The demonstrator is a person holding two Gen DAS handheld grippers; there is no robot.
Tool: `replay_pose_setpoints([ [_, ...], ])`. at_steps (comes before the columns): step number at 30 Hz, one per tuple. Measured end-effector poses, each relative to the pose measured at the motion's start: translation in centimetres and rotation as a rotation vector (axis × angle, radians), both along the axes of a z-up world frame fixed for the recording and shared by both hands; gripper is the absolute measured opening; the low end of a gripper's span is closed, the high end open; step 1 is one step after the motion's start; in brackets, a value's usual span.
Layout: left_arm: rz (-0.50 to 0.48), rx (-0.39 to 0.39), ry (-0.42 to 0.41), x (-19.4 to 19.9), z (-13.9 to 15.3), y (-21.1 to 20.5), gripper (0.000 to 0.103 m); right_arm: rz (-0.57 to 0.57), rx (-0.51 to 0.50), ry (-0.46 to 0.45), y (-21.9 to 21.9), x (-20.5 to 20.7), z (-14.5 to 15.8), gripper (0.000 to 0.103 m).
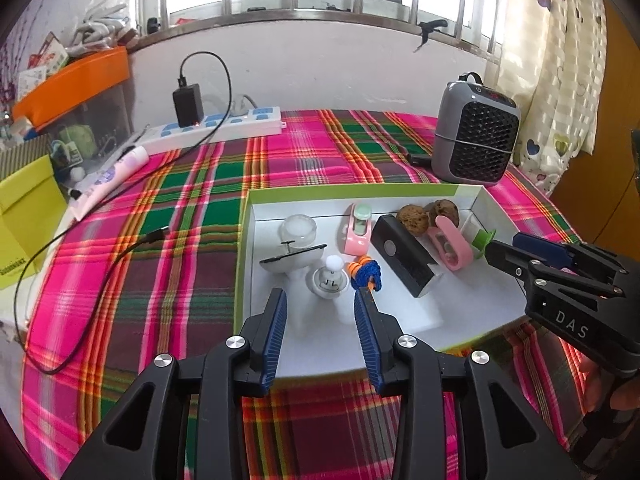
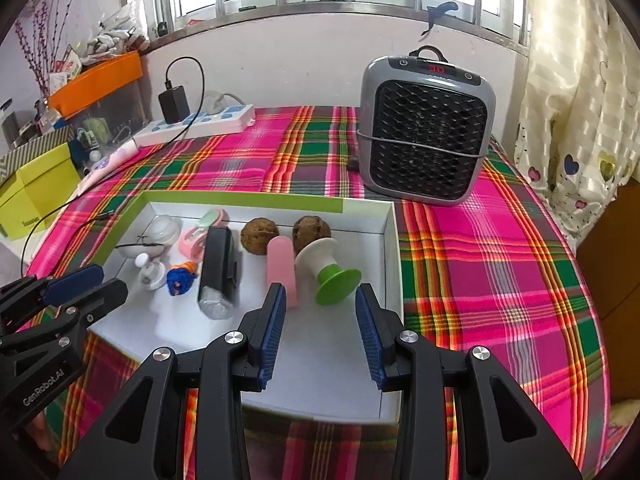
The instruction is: Organize objects
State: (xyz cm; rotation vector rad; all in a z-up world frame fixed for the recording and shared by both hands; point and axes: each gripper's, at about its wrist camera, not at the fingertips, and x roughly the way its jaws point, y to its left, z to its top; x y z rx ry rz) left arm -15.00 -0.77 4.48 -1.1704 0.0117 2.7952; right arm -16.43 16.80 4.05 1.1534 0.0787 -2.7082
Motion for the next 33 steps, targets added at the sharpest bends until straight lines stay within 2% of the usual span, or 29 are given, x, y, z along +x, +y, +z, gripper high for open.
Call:
replay_pose_setpoints([
  [19,0.054,-0.023,0.029,5.0,1.2,0.5,0.034,0.045,-0.050,0.031,-0.7,5.1,1.5,0.037],
  [33,0.088,-0.037,-0.034,8.8,-1.2,1.1,0.034,0.061,-0.038,-0.034,-0.5,8.9,-1.0,0.037],
])
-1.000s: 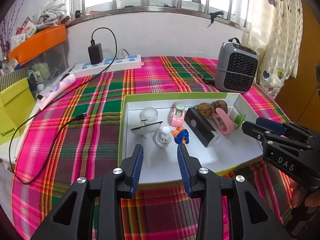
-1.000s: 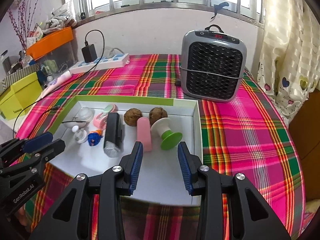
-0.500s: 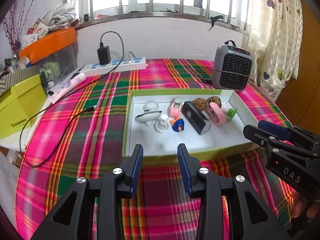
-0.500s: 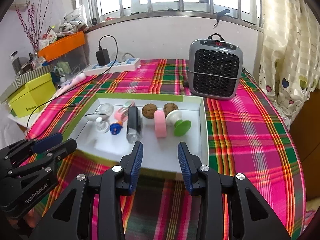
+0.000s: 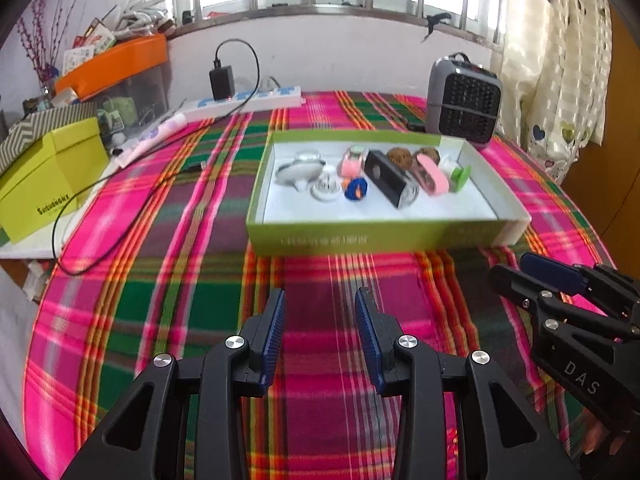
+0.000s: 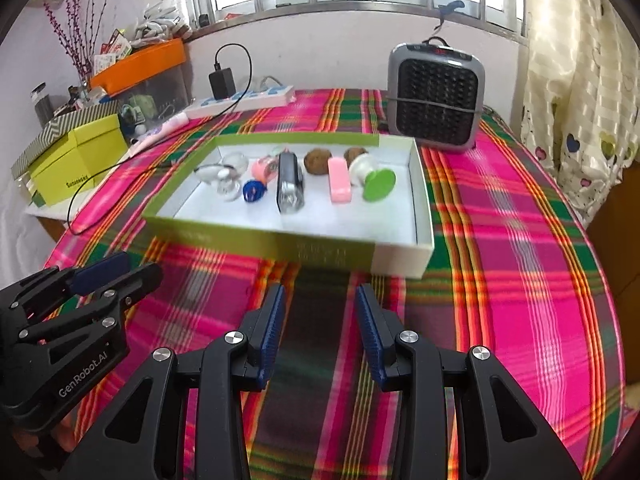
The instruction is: Organize objects
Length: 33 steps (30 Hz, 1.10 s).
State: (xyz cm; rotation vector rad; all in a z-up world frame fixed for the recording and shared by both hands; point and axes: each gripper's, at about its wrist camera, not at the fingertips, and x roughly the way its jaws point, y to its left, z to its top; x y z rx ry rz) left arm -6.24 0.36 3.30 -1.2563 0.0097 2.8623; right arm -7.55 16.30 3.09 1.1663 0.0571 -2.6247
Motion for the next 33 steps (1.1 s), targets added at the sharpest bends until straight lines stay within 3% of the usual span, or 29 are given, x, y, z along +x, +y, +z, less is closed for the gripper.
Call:
replay_pose_setpoints([
  [13,-0.004,-0.020,-0.051,2.1,-2.0,1.1,0.034,-0.023,0.005,-0.025,0.4,2.1,-1.4,0.037],
  [29,0.010,-0.018,-0.029,4.2,-2.3,1.6,0.039,-0.034,0.022,-0.038,0.9,4.3,-2.3,0.038],
  [33,0.020,-0.007,-0.026,4.4,-2.4,1.6,0.042,-0.029,0.042,-0.032,0.6,4.8,-2.3,0.043],
])
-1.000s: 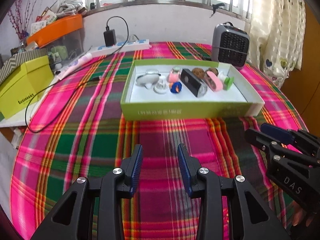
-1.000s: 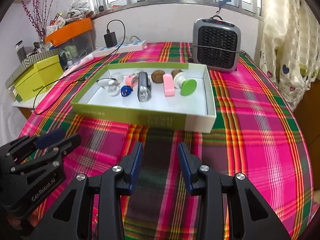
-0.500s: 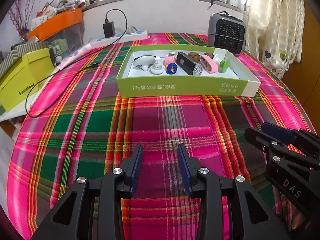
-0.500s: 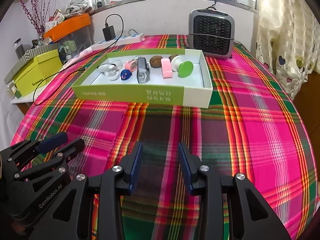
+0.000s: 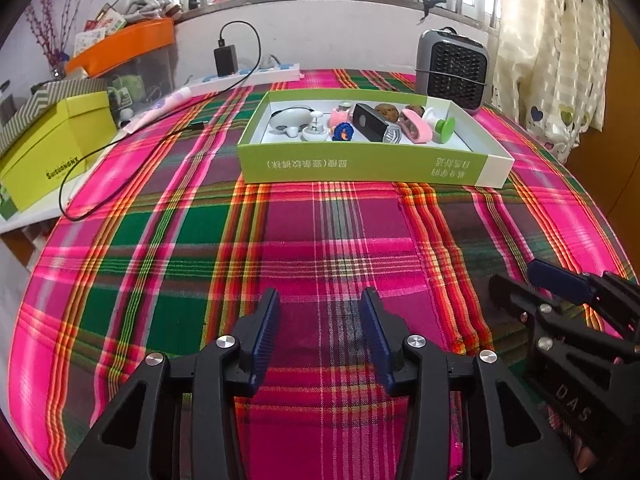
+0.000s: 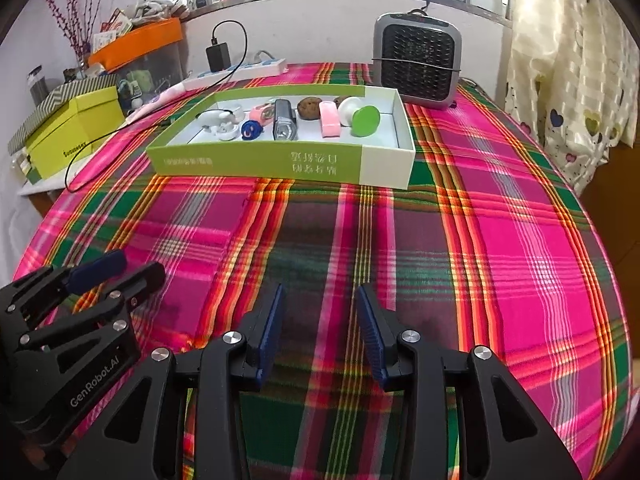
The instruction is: Organize objects
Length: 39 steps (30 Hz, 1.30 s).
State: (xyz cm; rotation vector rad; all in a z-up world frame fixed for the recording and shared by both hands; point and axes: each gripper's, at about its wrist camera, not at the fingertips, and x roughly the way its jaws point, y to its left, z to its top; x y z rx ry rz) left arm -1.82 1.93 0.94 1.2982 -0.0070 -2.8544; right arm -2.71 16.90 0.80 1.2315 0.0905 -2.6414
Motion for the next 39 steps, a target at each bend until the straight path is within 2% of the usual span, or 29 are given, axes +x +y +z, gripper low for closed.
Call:
replay_pose_setpoints([
  [4,0.007,-0.006,0.009,0.5,-0.1,0.2,0.043,0.004,0.012,0.012,-0.2,0.5,-0.1,0.050],
  [39,0.011,0.006,0.020,1.2,-0.2,0.2,0.046,-0.014,0.028,0.022,-0.2,0.9,-0.3,0.051],
])
